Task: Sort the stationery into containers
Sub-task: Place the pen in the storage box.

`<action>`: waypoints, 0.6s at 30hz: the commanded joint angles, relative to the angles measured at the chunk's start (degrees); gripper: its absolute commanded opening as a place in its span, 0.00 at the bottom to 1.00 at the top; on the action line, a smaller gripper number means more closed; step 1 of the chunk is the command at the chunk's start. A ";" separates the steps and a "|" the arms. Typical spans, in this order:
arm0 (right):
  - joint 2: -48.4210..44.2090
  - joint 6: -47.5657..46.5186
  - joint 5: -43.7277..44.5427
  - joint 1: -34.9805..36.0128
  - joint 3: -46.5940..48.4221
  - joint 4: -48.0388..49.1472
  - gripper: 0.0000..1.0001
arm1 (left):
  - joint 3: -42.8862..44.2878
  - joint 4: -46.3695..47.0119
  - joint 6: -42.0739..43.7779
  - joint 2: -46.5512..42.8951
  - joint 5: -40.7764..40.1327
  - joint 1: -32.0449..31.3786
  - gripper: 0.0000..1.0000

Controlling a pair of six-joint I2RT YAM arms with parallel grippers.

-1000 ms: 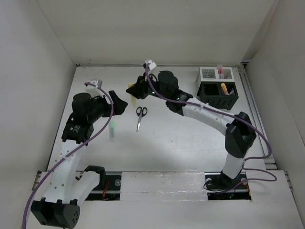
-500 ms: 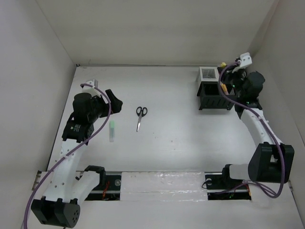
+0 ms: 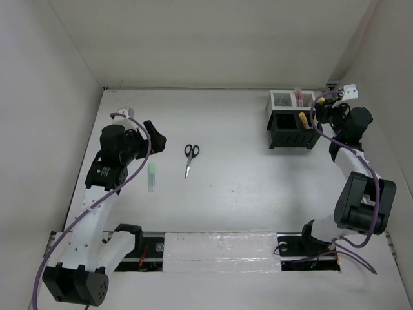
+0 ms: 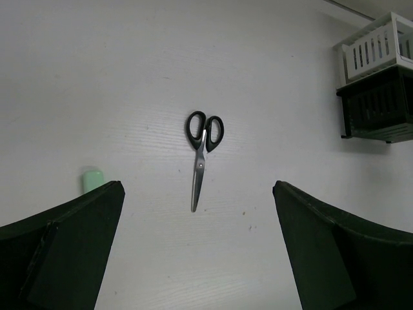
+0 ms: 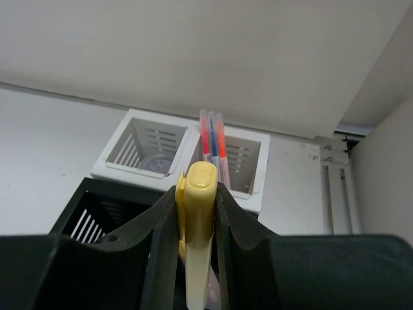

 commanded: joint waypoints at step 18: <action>10.65 8.06 -5.58 -2.42 -3.15 27.14 0.00 | -0.28 1.75 0.07 -0.62 3.84 -0.05 1.00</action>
